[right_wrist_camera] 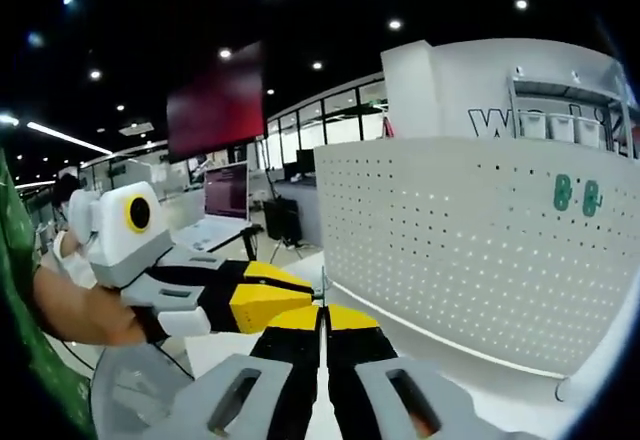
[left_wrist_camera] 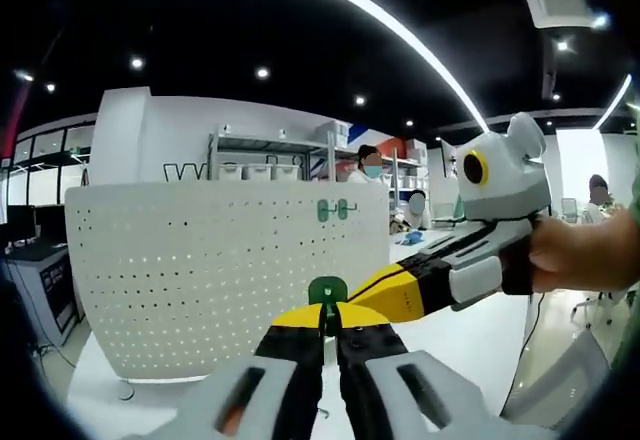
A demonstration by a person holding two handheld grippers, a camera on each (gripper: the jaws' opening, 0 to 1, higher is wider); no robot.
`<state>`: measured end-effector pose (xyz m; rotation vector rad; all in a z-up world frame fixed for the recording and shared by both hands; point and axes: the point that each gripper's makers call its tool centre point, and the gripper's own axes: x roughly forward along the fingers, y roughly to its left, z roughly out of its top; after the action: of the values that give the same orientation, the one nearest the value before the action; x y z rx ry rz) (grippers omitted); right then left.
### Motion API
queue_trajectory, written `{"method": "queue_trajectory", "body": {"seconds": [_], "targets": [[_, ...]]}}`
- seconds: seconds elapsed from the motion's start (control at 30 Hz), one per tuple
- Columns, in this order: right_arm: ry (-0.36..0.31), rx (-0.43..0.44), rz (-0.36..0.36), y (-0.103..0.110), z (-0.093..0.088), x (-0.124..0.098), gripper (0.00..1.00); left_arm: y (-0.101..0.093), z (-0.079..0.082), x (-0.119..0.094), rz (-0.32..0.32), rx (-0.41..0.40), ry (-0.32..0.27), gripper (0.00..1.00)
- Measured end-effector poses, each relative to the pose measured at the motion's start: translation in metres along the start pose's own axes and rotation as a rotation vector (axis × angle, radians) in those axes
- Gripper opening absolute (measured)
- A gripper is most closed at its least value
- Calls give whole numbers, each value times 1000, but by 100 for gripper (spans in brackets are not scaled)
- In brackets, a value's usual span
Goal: Insert the hook assembly into the mounting plate slot until the hook locks in place.
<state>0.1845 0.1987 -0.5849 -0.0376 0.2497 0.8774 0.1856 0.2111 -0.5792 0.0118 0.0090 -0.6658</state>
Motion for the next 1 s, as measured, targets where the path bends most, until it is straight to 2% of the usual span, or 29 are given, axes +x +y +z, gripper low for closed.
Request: {"method": "queue_trajectory", "body": {"seconds": [0.33,0.67,1.0], "targets": [[-3,9,-3,-17,-2,-8,0,-11,-1,16,-4,0,1,3],[-9,8,22,-17,-2,-6,0,-11,-2,16,15,7,2,3],[-43,-7,15,-20,7,-9,0,-12,6,21,26,24,-3,3]]}}
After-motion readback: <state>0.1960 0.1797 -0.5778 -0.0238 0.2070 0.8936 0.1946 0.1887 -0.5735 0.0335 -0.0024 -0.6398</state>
